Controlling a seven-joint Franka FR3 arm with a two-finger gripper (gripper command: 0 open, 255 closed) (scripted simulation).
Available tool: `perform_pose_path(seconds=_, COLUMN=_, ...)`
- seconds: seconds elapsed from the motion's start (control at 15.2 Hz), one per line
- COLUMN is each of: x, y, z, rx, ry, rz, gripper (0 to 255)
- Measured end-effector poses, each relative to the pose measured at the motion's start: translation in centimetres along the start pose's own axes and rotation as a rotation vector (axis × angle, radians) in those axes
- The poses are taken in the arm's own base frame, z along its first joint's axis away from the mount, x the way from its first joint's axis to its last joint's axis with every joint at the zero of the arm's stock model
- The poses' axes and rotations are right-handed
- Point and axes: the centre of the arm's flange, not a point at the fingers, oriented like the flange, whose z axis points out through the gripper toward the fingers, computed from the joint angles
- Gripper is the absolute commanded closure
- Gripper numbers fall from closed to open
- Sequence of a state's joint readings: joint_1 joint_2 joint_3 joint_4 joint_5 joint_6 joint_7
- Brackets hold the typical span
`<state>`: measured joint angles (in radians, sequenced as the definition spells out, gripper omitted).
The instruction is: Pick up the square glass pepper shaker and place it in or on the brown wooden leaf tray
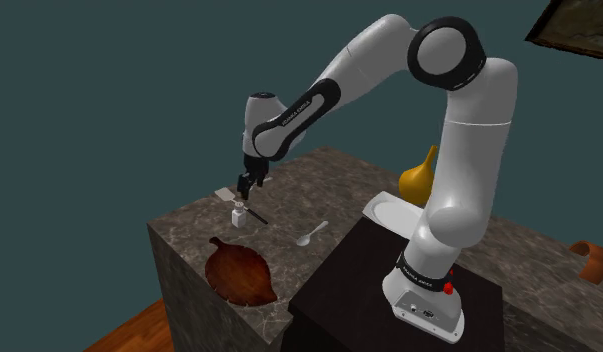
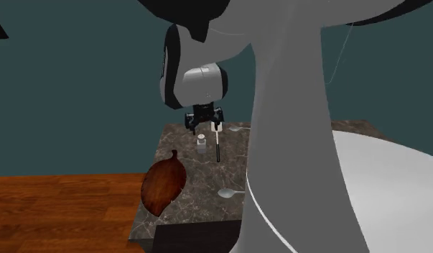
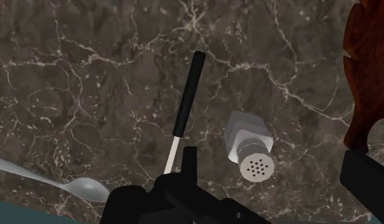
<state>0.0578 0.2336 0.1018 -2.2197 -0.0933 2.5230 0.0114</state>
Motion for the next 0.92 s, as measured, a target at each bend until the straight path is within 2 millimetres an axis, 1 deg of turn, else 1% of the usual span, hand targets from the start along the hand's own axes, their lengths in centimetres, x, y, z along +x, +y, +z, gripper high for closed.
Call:
perform_pose_path(seconds=0.13, x=1.8, y=-0.7, z=1.9, rx=0.001, ry=0.006, rz=-0.008, gripper=0)
perform_pose_path(seconds=0.2, x=2.2, y=-0.8, z=3.1, rx=0.002, ry=0.009, rz=-0.013, gripper=0)
perform_pose_path(seconds=0.33, x=4.2, y=-1.0, z=4.8, rx=0.003, ry=0.015, rz=-0.021, gripper=0)
perform_pose_path(seconds=0.4, x=4.7, y=-1.1, z=5.6, rx=0.003, ry=0.017, rz=-0.024, gripper=0)
perform_pose_path(seconds=0.66, x=5.3, y=-1.1, z=7.8, rx=0.003, ry=0.019, rz=-0.026, gripper=0)
perform_pose_path(seconds=0.92, x=5.3, y=-1.3, z=9.9, rx=0.003, ry=0.019, rz=-0.026, gripper=0)
